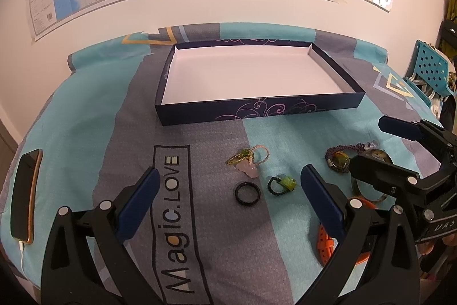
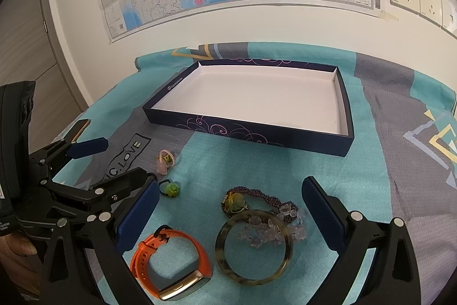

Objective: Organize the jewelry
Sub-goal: 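Move left tool toward orange watch band while right tool approaches tortoiseshell bangle, then close left tool on orange watch band while right tool grasps tortoiseshell bangle, then carry both items into the box and open both tools to release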

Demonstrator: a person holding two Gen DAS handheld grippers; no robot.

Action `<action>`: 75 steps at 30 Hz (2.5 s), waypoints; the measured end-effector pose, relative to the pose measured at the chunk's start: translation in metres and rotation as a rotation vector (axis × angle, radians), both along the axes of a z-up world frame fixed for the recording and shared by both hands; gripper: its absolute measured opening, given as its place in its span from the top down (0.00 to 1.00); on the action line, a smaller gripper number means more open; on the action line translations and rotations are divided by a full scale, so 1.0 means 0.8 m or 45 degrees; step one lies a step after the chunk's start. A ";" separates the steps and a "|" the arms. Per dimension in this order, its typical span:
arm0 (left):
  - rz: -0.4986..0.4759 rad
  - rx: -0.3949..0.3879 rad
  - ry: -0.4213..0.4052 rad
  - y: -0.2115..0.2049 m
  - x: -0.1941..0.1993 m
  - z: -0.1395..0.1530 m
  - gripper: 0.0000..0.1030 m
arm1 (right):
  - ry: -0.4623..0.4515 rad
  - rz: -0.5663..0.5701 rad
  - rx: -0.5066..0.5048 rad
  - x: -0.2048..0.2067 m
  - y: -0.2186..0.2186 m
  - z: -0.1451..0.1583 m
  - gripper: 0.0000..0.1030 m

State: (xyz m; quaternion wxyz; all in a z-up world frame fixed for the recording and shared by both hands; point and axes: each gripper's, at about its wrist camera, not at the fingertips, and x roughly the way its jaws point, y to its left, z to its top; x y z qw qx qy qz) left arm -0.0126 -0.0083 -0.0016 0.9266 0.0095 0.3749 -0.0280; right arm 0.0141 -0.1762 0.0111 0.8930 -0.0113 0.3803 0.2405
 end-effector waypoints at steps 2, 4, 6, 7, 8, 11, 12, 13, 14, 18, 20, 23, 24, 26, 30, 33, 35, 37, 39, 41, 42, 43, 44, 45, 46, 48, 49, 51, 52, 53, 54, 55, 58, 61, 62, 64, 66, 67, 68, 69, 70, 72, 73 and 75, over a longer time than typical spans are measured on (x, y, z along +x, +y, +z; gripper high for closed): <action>-0.008 -0.001 -0.001 0.000 -0.003 -0.001 0.06 | 0.003 -0.001 0.003 0.001 -0.001 0.000 0.06; -0.022 -0.005 0.000 -0.001 -0.005 -0.001 0.06 | 0.004 -0.001 0.005 -0.001 -0.002 0.000 0.06; -0.033 -0.009 -0.002 -0.002 -0.007 0.000 0.06 | 0.004 0.002 0.008 -0.002 -0.003 0.001 0.06; -0.042 -0.012 0.000 -0.002 -0.007 -0.001 0.06 | 0.003 0.002 0.009 -0.002 -0.004 0.002 0.06; -0.054 -0.018 0.003 -0.003 -0.008 -0.001 0.06 | 0.005 0.001 0.011 -0.002 -0.005 0.002 0.06; -0.078 -0.021 0.001 -0.004 -0.011 -0.001 0.06 | 0.010 -0.010 0.009 -0.002 -0.010 0.001 0.06; -0.083 -0.020 0.001 -0.004 -0.012 -0.001 0.06 | 0.013 -0.012 0.010 -0.002 -0.011 0.001 0.06; -0.091 -0.020 0.001 -0.005 -0.014 -0.001 0.06 | 0.019 -0.013 0.012 -0.002 -0.012 0.000 0.06; -0.099 -0.018 0.002 -0.006 -0.015 -0.002 0.06 | 0.023 -0.015 0.012 -0.002 -0.014 -0.001 0.06; -0.127 -0.007 0.014 -0.011 -0.016 -0.005 0.06 | 0.034 -0.022 0.014 -0.003 -0.019 -0.003 0.06; -0.126 -0.007 0.014 -0.012 -0.017 -0.006 0.06 | 0.037 -0.021 0.021 -0.003 -0.020 -0.003 0.06; -0.122 -0.001 0.011 -0.013 -0.017 -0.006 0.06 | 0.031 -0.010 0.016 -0.005 -0.017 -0.001 0.07; -0.124 0.002 0.011 -0.013 -0.017 -0.006 0.06 | 0.030 -0.008 0.015 -0.005 -0.017 -0.001 0.07; -0.132 0.003 0.013 -0.013 -0.018 -0.007 0.06 | 0.030 0.001 0.013 -0.006 -0.017 0.001 0.09; -0.206 -0.011 0.035 -0.017 -0.023 -0.009 0.14 | 0.055 0.014 -0.018 -0.009 -0.022 -0.003 0.20; -0.300 -0.036 0.065 -0.024 -0.031 -0.013 0.21 | 0.090 0.014 -0.036 -0.012 -0.031 -0.009 0.33; -0.360 -0.048 0.078 -0.030 -0.037 -0.016 0.25 | 0.109 0.012 -0.061 -0.015 -0.037 -0.013 0.39; -0.420 -0.049 0.087 -0.037 -0.043 -0.019 0.30 | 0.124 0.013 -0.069 -0.016 -0.041 -0.017 0.45; -0.462 -0.048 0.100 -0.043 -0.046 -0.021 0.36 | 0.141 0.009 -0.060 -0.015 -0.046 -0.019 0.52; -0.500 -0.063 0.117 -0.048 -0.047 -0.023 0.38 | 0.163 0.002 -0.048 -0.014 -0.051 -0.022 0.57; -0.512 -0.066 0.124 -0.050 -0.046 -0.023 0.40 | 0.170 -0.001 -0.048 -0.014 -0.053 -0.023 0.60; -0.523 -0.070 0.131 -0.051 -0.046 -0.024 0.42 | 0.173 -0.003 -0.047 -0.013 -0.054 -0.024 0.63; -0.536 -0.074 0.144 -0.053 -0.046 -0.026 0.45 | 0.178 -0.005 -0.044 -0.013 -0.055 -0.025 0.68; -0.543 -0.075 0.155 -0.055 -0.045 -0.028 0.50 | 0.187 -0.006 -0.036 -0.013 -0.058 -0.026 0.74; -0.547 -0.071 0.169 -0.057 -0.043 -0.031 0.54 | 0.192 -0.007 -0.031 -0.013 -0.059 -0.026 0.78; -0.549 -0.062 0.201 -0.060 -0.041 -0.038 0.64 | 0.202 -0.010 -0.024 -0.013 -0.063 -0.028 0.88; -0.547 -0.059 0.202 -0.060 -0.040 -0.038 0.64 | 0.205 -0.011 -0.022 -0.013 -0.065 -0.029 0.90; -0.554 -0.065 0.200 -0.059 -0.039 -0.037 0.76 | 0.212 -0.011 -0.013 -0.014 -0.068 -0.029 0.92; -0.563 -0.078 0.204 -0.059 -0.038 -0.037 0.80 | 0.209 -0.010 -0.005 -0.015 -0.069 -0.029 0.93; -0.574 -0.094 0.210 -0.059 -0.038 -0.037 0.85 | 0.210 -0.004 0.010 -0.015 -0.071 -0.028 0.93; -0.578 -0.092 0.210 -0.059 -0.037 -0.036 0.87 | 0.211 0.004 0.022 -0.016 -0.071 -0.027 0.93; -0.578 -0.082 0.203 -0.060 -0.037 -0.036 0.88 | 0.208 0.004 0.023 -0.016 -0.071 -0.025 0.93; -0.581 -0.089 0.199 -0.057 -0.035 -0.033 0.90 | 0.197 0.011 0.061 -0.017 -0.075 -0.017 0.93; -0.590 -0.104 0.186 -0.051 -0.032 -0.026 0.90 | 0.182 0.017 0.113 -0.014 -0.079 -0.005 0.93; -0.590 -0.094 0.169 -0.050 -0.032 -0.021 0.90 | 0.175 0.018 0.119 -0.012 -0.080 -0.002 0.93; -0.593 -0.087 0.151 -0.046 -0.029 -0.012 0.90 | 0.152 0.017 0.132 -0.005 -0.081 0.007 0.93; -0.588 -0.070 0.121 -0.039 -0.022 0.001 0.89 | 0.133 0.016 0.149 0.006 -0.082 0.014 0.93; -0.582 -0.045 0.101 -0.037 -0.017 0.008 0.89 | 0.116 0.011 0.146 0.014 -0.081 0.020 0.93; -0.573 -0.021 0.081 -0.034 -0.012 0.014 0.89 | 0.105 0.012 0.147 0.022 -0.081 0.023 0.93; -0.566 0.000 0.060 -0.030 -0.004 0.023 0.89 | 0.099 0.015 0.153 0.030 -0.080 0.026 0.93; -0.567 0.004 0.050 -0.027 0.003 0.028 0.89 | 0.093 0.018 0.156 0.043 -0.078 0.029 0.93; -0.557 0.025 0.019 -0.019 0.022 0.043 0.89 | 0.085 0.016 0.155 0.068 -0.074 0.033 0.93; -0.557 0.039 0.005 -0.017 0.032 0.049 0.89 | 0.085 0.010 0.150 0.080 -0.071 0.034 0.93; -0.542 0.066 -0.019 -0.011 0.055 0.059 0.89 | 0.094 0.002 0.159 0.105 -0.066 0.034 0.93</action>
